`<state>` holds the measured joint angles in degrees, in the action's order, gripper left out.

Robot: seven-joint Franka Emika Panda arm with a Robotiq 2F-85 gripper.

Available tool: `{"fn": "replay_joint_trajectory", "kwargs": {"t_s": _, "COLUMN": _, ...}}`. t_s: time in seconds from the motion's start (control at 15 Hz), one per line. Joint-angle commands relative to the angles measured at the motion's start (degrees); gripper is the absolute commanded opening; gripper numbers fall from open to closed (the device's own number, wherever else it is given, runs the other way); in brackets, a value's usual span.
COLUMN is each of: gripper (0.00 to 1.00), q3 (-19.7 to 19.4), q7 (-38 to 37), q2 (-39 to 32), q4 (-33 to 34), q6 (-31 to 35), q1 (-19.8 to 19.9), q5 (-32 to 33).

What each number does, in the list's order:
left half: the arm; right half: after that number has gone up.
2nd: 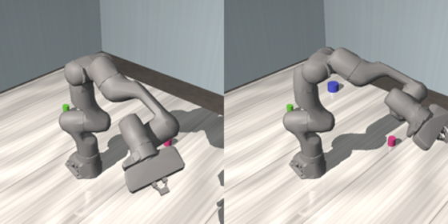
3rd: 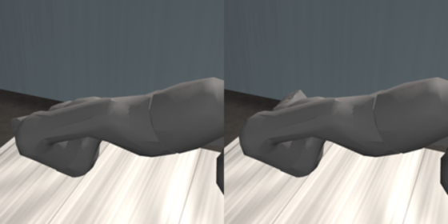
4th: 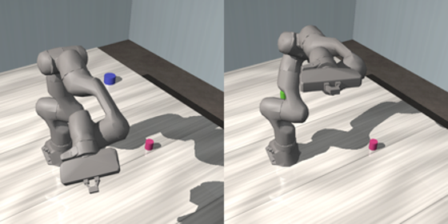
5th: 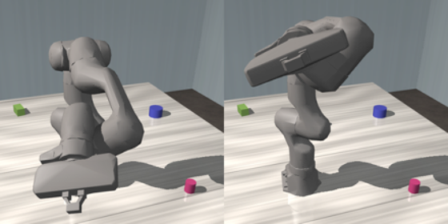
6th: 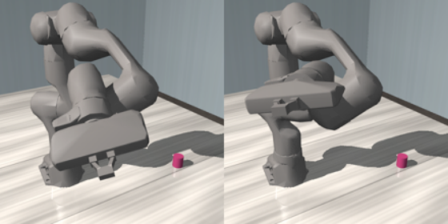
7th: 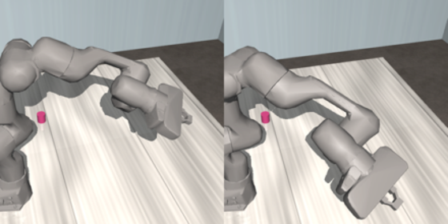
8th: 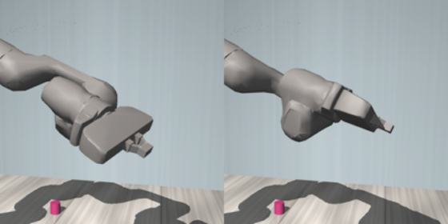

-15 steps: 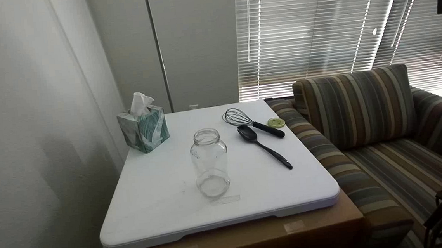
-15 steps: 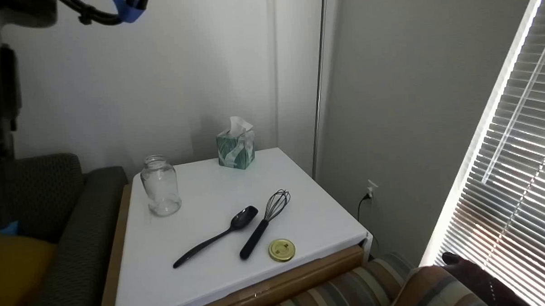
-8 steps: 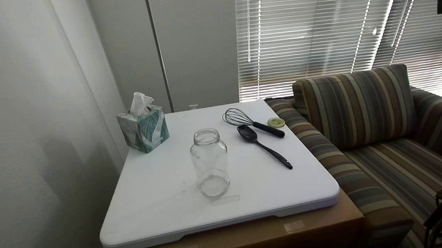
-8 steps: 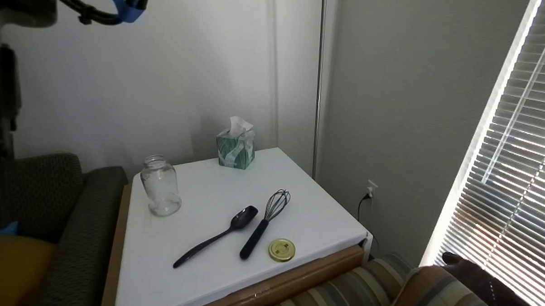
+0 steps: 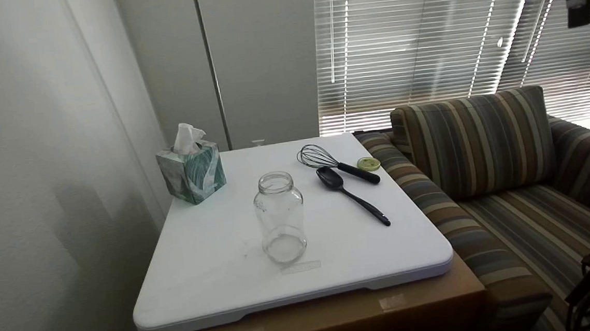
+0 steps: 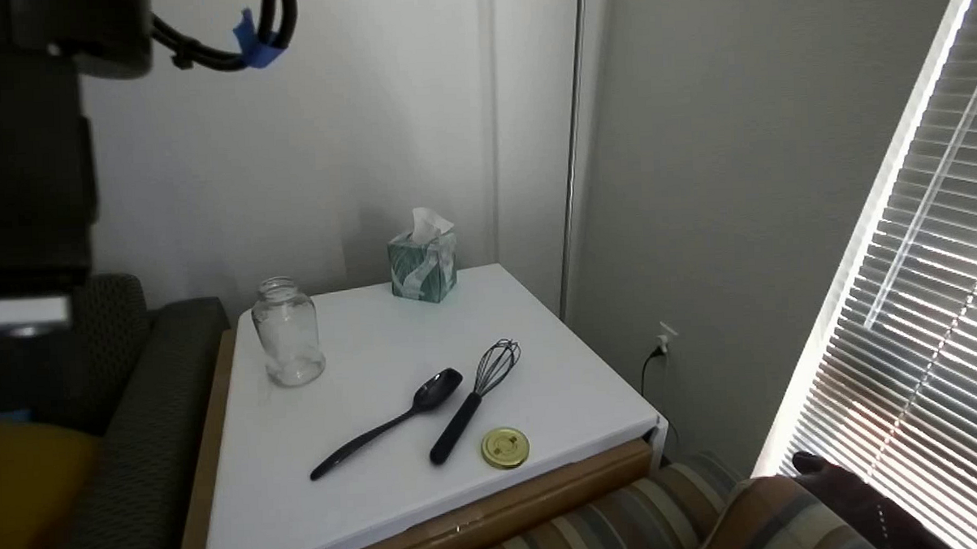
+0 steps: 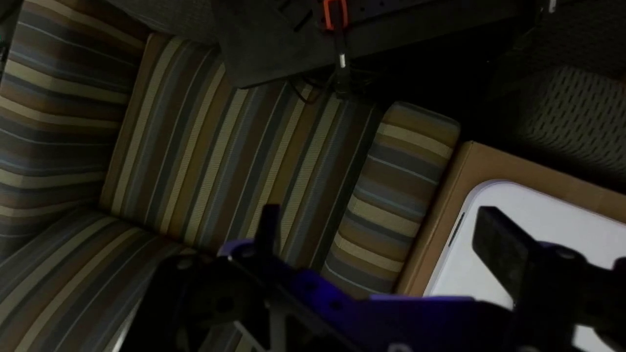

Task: Pick the black spoon then put it back on the table, then pick the bottle top and put it on the bottle

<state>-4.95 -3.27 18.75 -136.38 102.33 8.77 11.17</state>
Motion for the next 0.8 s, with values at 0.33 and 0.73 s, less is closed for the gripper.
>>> {"fn": "replay_joint_trajectory", "kwargs": {"t_s": 0.33, "gripper": 1.00, "q3": 7.1, "q7": -23.0, "q2": -19.1, "q4": 9.5, "q6": 5.5, "q1": -6.6, "q5": 2.6}}
{"fn": "replay_joint_trajectory", "kwargs": {"t_s": 0.73, "gripper": 1.00, "q3": 8.2, "q7": -41.3, "q2": -28.8, "q4": 12.6, "q6": 6.6, "q1": -11.9, "q5": -0.2}}
